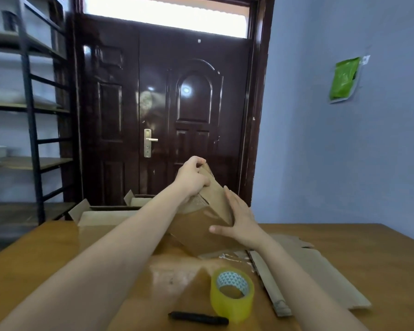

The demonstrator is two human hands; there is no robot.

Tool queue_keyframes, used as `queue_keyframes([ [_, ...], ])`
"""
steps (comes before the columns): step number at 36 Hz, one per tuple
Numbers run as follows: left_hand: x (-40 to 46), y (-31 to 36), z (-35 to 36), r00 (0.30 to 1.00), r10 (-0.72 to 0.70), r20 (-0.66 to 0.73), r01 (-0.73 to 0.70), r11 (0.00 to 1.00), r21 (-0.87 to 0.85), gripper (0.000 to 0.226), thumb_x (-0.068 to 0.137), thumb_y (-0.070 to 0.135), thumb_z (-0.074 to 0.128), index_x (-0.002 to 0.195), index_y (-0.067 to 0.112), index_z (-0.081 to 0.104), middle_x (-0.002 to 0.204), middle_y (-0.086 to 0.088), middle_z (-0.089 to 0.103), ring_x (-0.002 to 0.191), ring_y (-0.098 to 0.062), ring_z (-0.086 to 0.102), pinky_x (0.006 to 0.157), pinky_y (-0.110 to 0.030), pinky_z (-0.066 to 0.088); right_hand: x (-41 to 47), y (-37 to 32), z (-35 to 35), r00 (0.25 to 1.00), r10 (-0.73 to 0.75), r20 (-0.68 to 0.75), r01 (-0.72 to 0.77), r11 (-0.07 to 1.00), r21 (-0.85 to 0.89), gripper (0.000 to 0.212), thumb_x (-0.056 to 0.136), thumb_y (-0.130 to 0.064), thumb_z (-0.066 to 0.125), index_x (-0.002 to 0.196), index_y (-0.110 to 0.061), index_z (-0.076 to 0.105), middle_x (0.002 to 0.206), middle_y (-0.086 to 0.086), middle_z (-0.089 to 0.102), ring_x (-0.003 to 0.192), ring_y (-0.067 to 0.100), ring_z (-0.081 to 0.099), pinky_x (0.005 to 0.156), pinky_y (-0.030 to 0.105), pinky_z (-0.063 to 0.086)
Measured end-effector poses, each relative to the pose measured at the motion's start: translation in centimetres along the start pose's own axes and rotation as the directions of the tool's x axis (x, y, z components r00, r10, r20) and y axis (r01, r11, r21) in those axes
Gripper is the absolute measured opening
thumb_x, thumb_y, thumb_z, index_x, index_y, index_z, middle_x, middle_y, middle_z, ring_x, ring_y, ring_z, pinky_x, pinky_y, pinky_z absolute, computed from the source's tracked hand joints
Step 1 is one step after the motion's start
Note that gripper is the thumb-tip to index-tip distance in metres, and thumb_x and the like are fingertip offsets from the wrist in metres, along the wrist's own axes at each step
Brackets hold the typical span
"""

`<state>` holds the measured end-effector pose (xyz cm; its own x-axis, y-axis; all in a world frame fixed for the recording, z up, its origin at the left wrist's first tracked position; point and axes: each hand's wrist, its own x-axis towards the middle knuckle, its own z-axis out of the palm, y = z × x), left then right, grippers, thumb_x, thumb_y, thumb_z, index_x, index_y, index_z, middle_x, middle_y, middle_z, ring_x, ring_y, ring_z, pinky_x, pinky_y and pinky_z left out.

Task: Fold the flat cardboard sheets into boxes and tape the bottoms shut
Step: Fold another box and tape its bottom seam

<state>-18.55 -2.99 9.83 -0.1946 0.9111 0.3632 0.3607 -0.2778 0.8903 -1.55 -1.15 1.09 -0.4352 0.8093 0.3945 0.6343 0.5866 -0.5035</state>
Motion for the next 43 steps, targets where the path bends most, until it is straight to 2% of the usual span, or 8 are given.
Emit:
queue_keyframes([
  [4, 0.2, 0.1, 0.2, 0.999, -0.002, 0.036, 0.000, 0.998, 0.057, 0.052, 0.072, -0.002, 0.066, 0.114, 0.025, 0.050, 0.108, -0.013, 0.065, 0.093, -0.031, 0.066, 0.081, -0.043, 0.055, 1.0, -0.2, 0.7, 0.999, 0.038, -0.009, -0.036, 0.994, 0.099, 0.121, 0.051, -0.075, 0.067, 0.146, -0.050, -0.004, 0.147, -0.014, 0.017, 0.137, 0.019, 0.027, 0.106, 0.049, 0.036],
  [10, 0.3, -1.0, -0.1, 0.999, 0.013, 0.037, -0.016, 0.995, 0.094, 0.037, 0.086, 0.013, 0.059, 0.122, 0.014, 0.052, 0.110, -0.004, 0.065, 0.100, -0.021, 0.062, 0.090, -0.035, 0.050, 1.1, 1.0, 2.1, 0.998, 0.057, -0.001, -0.054, 0.946, 0.321, 0.117, 0.054, -0.058, 0.080, 0.147, -0.047, 0.009, 0.149, -0.009, 0.020, 0.142, 0.016, 0.019, 0.111, 0.049, 0.033],
  [15, -0.7, -3.4, -1.5, 0.953, 0.167, -0.254, -0.147, 0.985, 0.095, 0.023, 0.094, 0.026, 0.053, 0.114, 0.014, 0.058, 0.107, 0.005, 0.060, 0.100, -0.009, 0.055, 0.081, -0.017, 0.040, 1.1, 2.3, 2.5, 0.998, 0.062, 0.006, -0.058, 0.897, 0.438, 0.116, 0.051, -0.060, 0.078, 0.146, -0.045, 0.014, 0.147, -0.013, 0.022, 0.132, 0.015, 0.034, 0.106, 0.042, 0.041],
  [21, -2.2, -10.1, -4.1, 0.843, 0.104, -0.528, -0.105, 0.994, 0.028, 0.026, 0.095, 0.033, 0.046, 0.119, 0.023, 0.050, 0.115, 0.003, 0.055, 0.102, -0.009, 0.054, 0.090, -0.028, 0.044, 1.4, 3.9, 3.0, 0.996, 0.090, 0.005, -0.070, 0.740, 0.669, 0.109, 0.049, -0.053, 0.083, 0.142, -0.046, 0.028, 0.141, -0.004, 0.041, 0.120, 0.016, 0.051, 0.090, 0.036, 0.053],
  [24, -4.0, -12.9, -4.0, 0.851, 0.047, -0.523, -0.093, 0.994, -0.062, 0.024, 0.101, 0.025, 0.040, 0.122, 0.018, 0.048, 0.111, 0.010, 0.051, 0.093, 0.007, 0.049, 0.079, -0.011, 0.036, 1.5, 4.4, 3.3, 0.992, 0.126, 0.009, -0.085, 0.618, 0.781, 0.103, 0.049, -0.046, 0.082, 0.141, -0.033, 0.037, 0.131, 0.001, 0.055, 0.110, 0.018, 0.061, 0.078, 0.029, 0.056],
  [29, -5.9, -17.4, -2.1, 0.934, -0.069, -0.351, 0.000, 0.982, -0.191, 0.043, 0.102, 0.037, 0.035, 0.142, 0.021, 0.039, 0.137, 0.003, 0.049, 0.127, -0.013, 0.043, 0.107, -0.034, 0.035, 1.9, 5.1, 4.9, 0.985, 0.164, 0.062, -0.130, 0.447, 0.885, 0.094, 0.040, -0.047, 0.090, 0.124, -0.030, 0.051, 0.122, 0.008, 0.063, 0.108, 0.025, 0.063, 0.082, 0.039, 0.055],
  [33, -6.6, -18.1, -0.3, 0.967, -0.048, -0.249, -0.013, 0.971, -0.238, 0.046, 0.100, 0.041, 0.033, 0.144, 0.029, 0.034, 0.137, 0.012, 0.044, 0.126, -0.005, 0.040, 0.106, -0.030, 0.032, 1.9, 5.3, 6.7, 0.981, 0.153, 0.118, -0.169, 0.386, 0.907, 0.092, 0.040, -0.050, 0.091, 0.122, -0.033, 0.054, 0.120, 0.007, 0.065, 0.111, 0.029, 0.062, 0.091, 0.049, 0.052],
  [43, -4.7, -19.9, 0.2, 0.893, 0.051, -0.446, -0.095, 0.992, -0.078, 0.052, 0.090, 0.051, 0.034, 0.134, 0.027, 0.045, 0.119, 0.018, 0.052, 0.109, 0.006, 0.046, 0.092, -0.018, 0.036, 2.6, 5.4, 8.1, 0.970, 0.093, 0.224, -0.242, 0.380, 0.892, 0.106, 0.023, -0.054, 0.092, 0.118, -0.037, 0.049, 0.098, -0.011, 0.073, 0.087, 0.004, 0.070, 0.065, 0.020, 0.055],
])
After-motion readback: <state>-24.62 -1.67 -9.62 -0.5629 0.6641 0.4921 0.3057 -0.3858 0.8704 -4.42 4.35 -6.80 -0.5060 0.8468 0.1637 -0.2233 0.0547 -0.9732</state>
